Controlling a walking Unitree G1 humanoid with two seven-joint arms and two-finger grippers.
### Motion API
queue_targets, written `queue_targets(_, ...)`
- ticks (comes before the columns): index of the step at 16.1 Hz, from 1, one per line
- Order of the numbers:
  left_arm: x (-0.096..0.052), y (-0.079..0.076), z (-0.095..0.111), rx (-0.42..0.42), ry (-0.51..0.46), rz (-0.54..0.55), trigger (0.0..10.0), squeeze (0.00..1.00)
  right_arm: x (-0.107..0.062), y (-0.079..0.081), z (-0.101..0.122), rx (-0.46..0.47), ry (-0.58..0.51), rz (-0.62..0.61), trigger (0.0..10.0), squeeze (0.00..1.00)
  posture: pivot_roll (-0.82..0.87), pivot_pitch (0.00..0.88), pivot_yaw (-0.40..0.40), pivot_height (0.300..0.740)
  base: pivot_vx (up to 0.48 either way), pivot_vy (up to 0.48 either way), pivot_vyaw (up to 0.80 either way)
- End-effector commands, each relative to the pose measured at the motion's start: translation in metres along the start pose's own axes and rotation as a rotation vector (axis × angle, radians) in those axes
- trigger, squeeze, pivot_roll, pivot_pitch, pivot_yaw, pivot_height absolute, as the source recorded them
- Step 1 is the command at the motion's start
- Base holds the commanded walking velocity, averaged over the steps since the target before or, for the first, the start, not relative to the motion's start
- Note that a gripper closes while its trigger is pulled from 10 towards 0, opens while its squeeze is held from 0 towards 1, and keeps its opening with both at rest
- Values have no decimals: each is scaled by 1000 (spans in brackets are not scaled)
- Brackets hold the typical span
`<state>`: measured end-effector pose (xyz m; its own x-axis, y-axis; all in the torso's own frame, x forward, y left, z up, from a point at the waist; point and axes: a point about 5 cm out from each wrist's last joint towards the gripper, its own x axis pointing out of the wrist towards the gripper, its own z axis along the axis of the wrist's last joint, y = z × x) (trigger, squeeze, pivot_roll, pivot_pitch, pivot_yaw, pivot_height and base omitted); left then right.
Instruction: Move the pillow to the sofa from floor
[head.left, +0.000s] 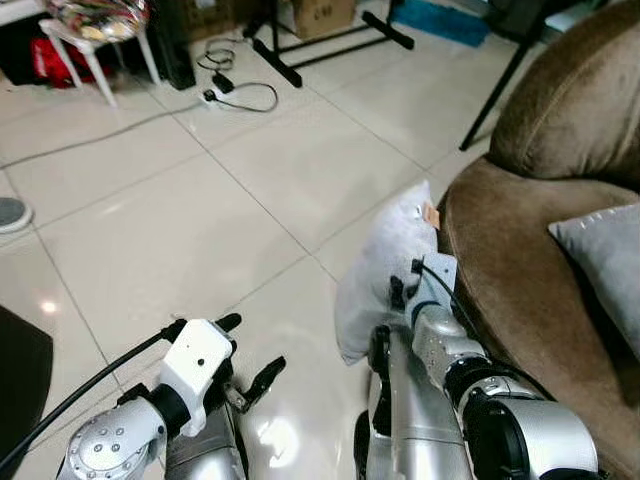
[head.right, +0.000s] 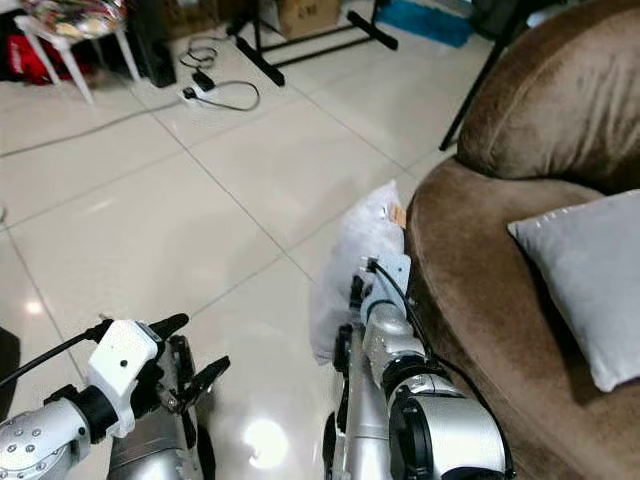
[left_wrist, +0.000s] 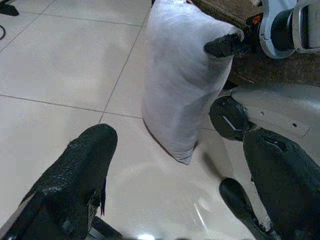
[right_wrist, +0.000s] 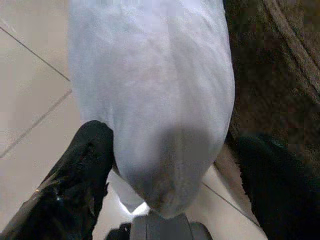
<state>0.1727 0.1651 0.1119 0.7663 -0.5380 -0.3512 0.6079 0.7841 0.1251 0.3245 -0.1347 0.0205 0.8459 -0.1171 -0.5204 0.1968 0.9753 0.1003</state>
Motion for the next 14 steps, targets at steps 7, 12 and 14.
queue_targets(7,0,-4,3,-11,1,-5,10000,0,0,1,4,20,-27,21,0,0,42,191,-76,483,0,0,0)
queue_targets(12,2,-4,0,-18,13,-24,10000,0,0,3,3,11,-22,34,0,0,43,168,-76,483,0,0,0)
queue_targets(14,3,-3,0,-20,13,-26,10000,0,0,5,3,11,-19,41,0,0,45,163,-76,483,0,0,0)
